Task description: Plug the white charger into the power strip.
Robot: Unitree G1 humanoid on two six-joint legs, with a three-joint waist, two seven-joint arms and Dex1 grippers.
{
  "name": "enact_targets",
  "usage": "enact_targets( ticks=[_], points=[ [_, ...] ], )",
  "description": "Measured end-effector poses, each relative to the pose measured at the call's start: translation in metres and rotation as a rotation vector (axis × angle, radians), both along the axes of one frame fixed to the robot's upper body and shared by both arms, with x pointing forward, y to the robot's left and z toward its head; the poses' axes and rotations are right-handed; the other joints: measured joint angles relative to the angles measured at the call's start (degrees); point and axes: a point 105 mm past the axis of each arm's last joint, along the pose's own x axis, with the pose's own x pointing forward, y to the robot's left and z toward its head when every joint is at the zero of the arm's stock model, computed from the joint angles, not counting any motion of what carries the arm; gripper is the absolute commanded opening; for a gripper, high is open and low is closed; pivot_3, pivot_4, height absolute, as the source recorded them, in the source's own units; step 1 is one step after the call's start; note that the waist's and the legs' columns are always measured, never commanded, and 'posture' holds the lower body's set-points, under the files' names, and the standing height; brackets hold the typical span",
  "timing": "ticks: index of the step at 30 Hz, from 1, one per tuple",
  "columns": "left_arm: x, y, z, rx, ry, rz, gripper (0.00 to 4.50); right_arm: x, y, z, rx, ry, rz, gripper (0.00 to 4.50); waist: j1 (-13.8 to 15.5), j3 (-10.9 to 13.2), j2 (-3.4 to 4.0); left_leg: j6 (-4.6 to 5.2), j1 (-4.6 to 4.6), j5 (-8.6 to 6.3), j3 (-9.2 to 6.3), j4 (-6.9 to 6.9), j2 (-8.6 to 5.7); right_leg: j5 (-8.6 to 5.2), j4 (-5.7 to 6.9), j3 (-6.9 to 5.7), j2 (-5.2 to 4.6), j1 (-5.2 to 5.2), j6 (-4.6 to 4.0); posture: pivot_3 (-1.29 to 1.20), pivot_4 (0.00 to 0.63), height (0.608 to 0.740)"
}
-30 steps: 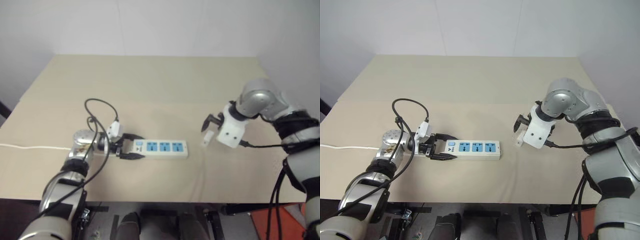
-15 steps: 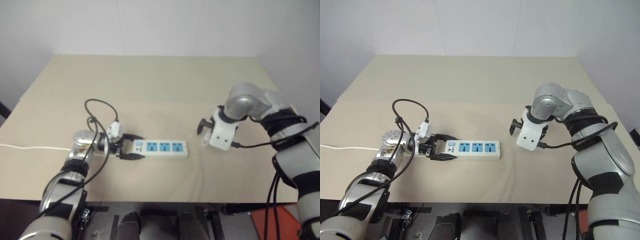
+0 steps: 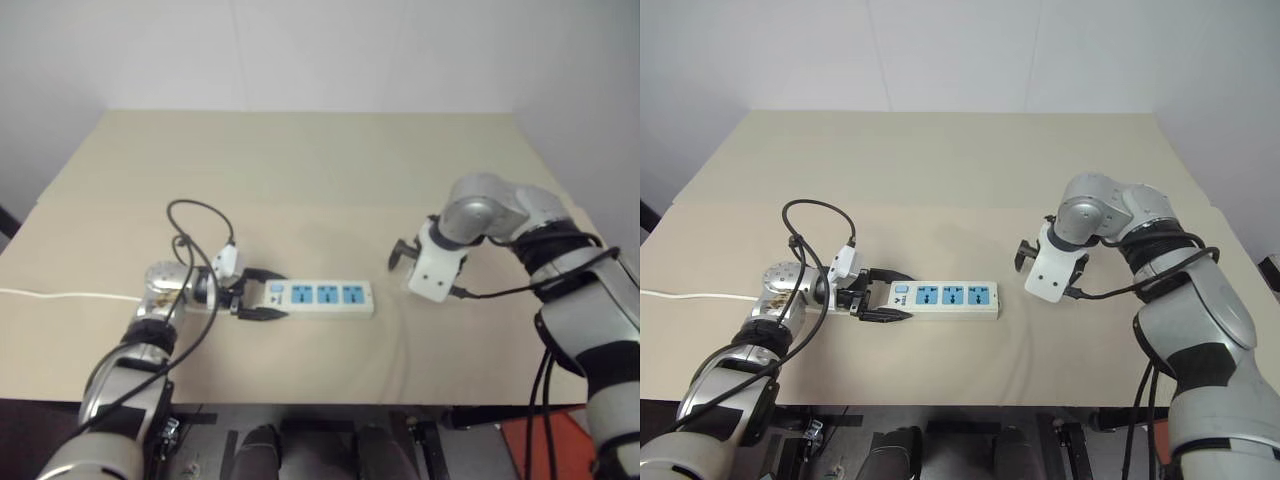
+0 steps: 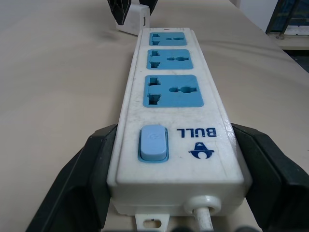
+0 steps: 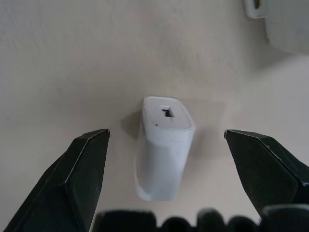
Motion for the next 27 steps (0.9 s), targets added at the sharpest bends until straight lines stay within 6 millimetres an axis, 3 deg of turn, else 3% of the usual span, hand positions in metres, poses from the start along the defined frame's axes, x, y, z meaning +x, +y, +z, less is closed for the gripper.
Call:
enact_targets(
  ticks=[3,6,14,24,27],
  points=[
    [0.0,0.0,0.0,0.001,0.0,0.001,3.27,0.0,-0.002,-0.002,-0.008,0.002,-0.005,4.5,-0.01,0.0,0.0,0.0,0.0,0.0,0.0,0.0,0.0,0.0,0.0,0.0,0.0,0.0,0.0,0.0,0.15,0.74],
    [0.0,0.0,0.0,0.003,-0.002,0.0,3.27,0.0,-0.005,-0.005,-0.023,0.014,-0.017,3.93,-0.03,0.0,0.0,0.0,0.0,0.0,0.0,0.0,0.0,0.0,0.0,0.0,0.0,0.0,0.0,0.0,0.15,0.74],
    [0.0,0.002,-0.002,0.006,-0.013,0.005,3.27,0.0,-0.009,-0.01,-0.039,0.03,-0.033,1.14,-0.09,0.0,0.0,0.0,0.02,0.0,0.0,0.0,0.0,0.0,0.02,0.0,0.0,0.0,0.0,0.0,0.15,0.74],
    [0.0,0.002,-0.003,0.013,-0.019,0.006,3.27,-0.001,-0.008,-0.004,-0.006,0.046,-0.051,1.09,-0.14,0.0,0.01,-0.01,0.05,0.01,0.0,0.0,0.0,0.0,0.07,0.01,0.0,0.01,0.0,0.0,0.15,0.74],
    [0.0,0.002,-0.002,0.013,-0.022,0.004,3.27,-0.006,0.002,0.014,0.164,0.105,-0.187,1.09,-0.05,0.0,0.01,-0.01,0.03,0.01,-0.02,0.0,0.01,0.01,0.07,0.0,0.0,0.04,-0.01,0.0,0.15,0.74]
  ],
)
